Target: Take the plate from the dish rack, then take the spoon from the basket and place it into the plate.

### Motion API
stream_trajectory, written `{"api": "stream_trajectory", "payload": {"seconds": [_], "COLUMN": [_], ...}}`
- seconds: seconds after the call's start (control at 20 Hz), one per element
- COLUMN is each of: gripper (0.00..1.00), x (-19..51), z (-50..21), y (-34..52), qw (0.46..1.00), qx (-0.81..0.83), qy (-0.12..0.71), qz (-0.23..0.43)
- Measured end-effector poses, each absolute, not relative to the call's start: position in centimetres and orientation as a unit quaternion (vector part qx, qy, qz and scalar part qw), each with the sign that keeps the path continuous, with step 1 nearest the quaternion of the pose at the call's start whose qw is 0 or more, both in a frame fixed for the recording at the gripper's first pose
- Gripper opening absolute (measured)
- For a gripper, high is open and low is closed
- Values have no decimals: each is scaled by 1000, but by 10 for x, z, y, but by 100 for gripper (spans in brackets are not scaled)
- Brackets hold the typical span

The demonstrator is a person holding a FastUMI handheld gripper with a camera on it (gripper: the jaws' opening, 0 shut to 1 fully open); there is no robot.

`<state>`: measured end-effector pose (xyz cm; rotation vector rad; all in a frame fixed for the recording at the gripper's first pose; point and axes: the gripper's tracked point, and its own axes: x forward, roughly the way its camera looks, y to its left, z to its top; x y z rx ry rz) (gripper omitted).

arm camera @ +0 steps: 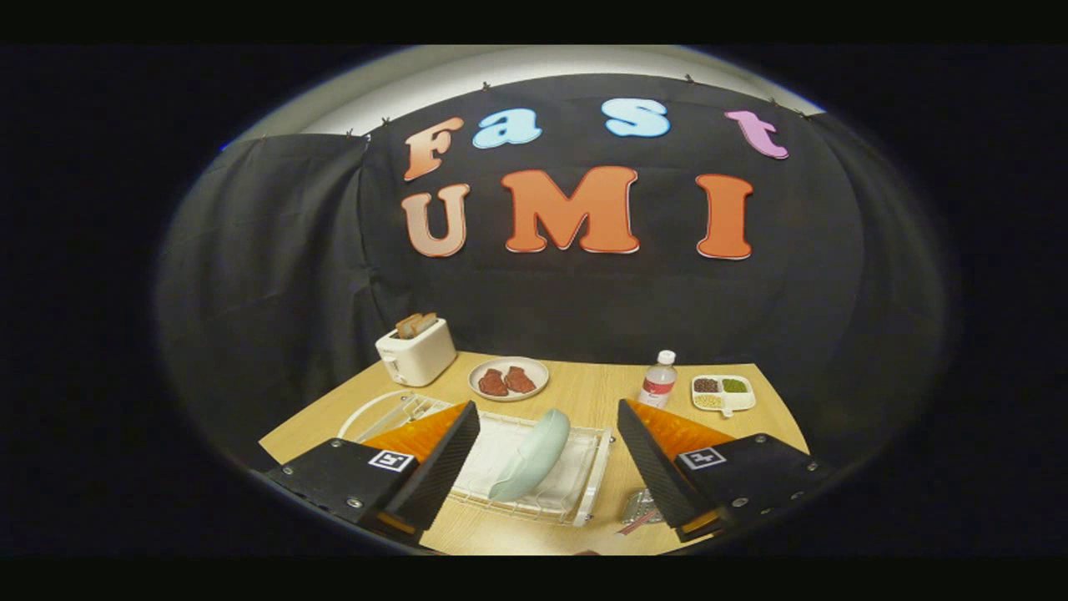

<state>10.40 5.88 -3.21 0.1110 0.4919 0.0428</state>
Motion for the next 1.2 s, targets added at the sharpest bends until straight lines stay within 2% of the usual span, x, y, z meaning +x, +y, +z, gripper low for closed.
{"api": "stream_trajectory", "payload": {"seconds": [0.25, 0.75, 1.0, 1.2], "gripper": [98, 79, 58, 50], "x": [119, 134, 132, 138], "z": [-77, -156, -185, -191], "y": [78, 89, 102, 101], "qw": [940, 879, 859, 856], "qx": [50, 9, -43, -65], "qy": [334, 475, 510, 512], "qz": [50, 27, 14, -18]}}
